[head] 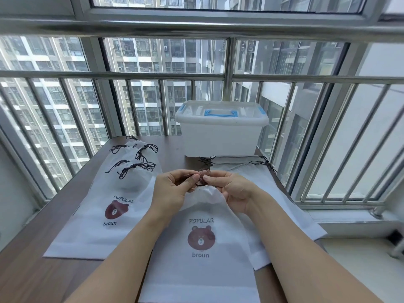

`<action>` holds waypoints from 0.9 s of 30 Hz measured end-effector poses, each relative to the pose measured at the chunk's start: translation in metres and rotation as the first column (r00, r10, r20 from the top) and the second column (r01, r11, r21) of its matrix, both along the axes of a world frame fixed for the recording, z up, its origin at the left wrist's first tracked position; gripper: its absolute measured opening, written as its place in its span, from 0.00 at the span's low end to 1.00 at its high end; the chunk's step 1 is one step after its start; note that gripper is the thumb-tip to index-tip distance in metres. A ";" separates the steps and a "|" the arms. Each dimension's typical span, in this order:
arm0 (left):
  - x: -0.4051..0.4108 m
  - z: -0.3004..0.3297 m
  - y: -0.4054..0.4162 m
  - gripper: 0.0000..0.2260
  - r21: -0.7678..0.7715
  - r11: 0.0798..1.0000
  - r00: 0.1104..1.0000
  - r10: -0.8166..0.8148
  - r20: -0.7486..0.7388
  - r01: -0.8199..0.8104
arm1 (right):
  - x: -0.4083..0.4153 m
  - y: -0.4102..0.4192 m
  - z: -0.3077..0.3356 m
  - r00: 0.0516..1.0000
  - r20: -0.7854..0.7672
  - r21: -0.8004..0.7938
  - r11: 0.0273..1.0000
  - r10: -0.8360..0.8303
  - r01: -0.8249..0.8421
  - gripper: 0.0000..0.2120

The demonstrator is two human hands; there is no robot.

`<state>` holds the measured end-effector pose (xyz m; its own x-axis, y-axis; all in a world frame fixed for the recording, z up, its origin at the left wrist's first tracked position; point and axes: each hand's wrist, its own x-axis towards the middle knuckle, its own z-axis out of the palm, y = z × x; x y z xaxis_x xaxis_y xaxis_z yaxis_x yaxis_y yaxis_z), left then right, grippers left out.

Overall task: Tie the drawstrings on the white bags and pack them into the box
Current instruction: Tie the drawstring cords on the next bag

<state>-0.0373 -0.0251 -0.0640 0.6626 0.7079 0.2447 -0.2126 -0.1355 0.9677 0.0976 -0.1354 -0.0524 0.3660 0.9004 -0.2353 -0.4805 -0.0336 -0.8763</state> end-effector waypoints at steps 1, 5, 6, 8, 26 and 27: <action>0.000 0.000 0.001 0.04 -0.007 1.000 1.000 0.007 -0.003 -0.007 | 0.001 -0.001 0.000 1.000 0.020 -0.003 1.000 -0.018 0.018 0.15; 0.002 -0.001 0.004 0.03 -0.025 1.000 1.000 0.003 -0.030 -0.004 | 0.013 -0.004 0.001 0.925 0.369 -0.042 0.993 -0.087 0.110 0.11; 0.002 -0.001 0.003 0.03 -0.027 1.000 0.999 -0.003 -0.034 0.003 | 0.016 -0.005 0.001 0.885 0.458 -0.062 0.990 -0.087 0.130 0.10; 0.001 0.000 0.003 0.03 -0.017 1.000 0.999 -0.004 -0.053 0.003 | 0.019 -0.006 0.002 0.850 0.523 -0.096 0.987 -0.062 0.131 0.09; 0.001 0.000 -0.001 0.04 0.157 0.986 0.998 -0.041 -0.053 0.049 | 0.012 -0.006 0.004 0.773 0.634 -0.176 0.979 0.030 0.107 0.15; 0.001 0.000 -0.001 0.05 0.146 0.988 0.998 -0.035 -0.043 0.041 | 0.012 -0.006 0.003 0.773 0.634 -0.164 0.980 0.017 0.113 0.15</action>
